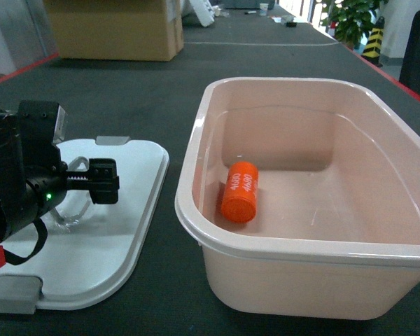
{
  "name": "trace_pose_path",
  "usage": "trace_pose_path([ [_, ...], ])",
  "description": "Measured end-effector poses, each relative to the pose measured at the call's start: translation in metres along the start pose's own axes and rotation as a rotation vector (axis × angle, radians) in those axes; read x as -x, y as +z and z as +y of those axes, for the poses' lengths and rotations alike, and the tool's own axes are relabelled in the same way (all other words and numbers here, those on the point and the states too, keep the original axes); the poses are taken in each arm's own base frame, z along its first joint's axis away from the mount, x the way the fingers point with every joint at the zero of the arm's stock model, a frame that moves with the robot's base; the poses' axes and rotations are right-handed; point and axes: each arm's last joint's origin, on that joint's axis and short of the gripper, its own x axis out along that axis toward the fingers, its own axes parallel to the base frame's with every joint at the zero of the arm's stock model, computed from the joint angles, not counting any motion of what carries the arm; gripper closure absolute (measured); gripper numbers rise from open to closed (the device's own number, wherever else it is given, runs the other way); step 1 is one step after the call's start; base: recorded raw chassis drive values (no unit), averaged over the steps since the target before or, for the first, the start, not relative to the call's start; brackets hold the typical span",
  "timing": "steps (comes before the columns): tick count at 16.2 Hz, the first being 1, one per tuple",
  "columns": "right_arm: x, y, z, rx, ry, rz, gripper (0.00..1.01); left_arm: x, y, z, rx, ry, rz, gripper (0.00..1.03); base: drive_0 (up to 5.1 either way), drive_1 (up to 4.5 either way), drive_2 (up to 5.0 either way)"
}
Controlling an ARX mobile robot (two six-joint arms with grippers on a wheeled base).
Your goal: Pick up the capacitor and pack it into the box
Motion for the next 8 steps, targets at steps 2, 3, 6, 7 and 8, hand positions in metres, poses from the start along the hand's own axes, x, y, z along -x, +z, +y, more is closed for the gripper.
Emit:
trace_pose_path([
  [2,0.0000,0.0000,0.0000,0.000,0.000,0.000,0.03,0.0001,-0.0014,-0.0003,0.001,0.000,0.014,0.27,0.0,0.00,0.0],
  [3,0.0000,0.0000,0.0000,0.000,0.000,0.000,0.03,-0.0001,-0.0014,0.0008,0.002,0.004,0.014,0.34,0.0,0.00,0.0],
  [6,0.0000,0.0000,0.0000,0.000,0.000,0.000,0.03,-0.0007,-0.0016,0.0049,0.004,0.014,0.017,0.62,0.0,0.00,0.0],
  [7,0.0000,0.0000,0.0000,0.000,0.000,0.000,0.03,-0.0008,-0.0016,0.0051,0.004,0.013,0.017,0.73,0.0,0.00,0.0],
  [8,0.0000,0.0000,0.0000,0.000,0.000,0.000,0.03,-0.0005,-0.0021,0.0049,0.004,0.008,0.018,0.82,0.0,0.00,0.0],
])
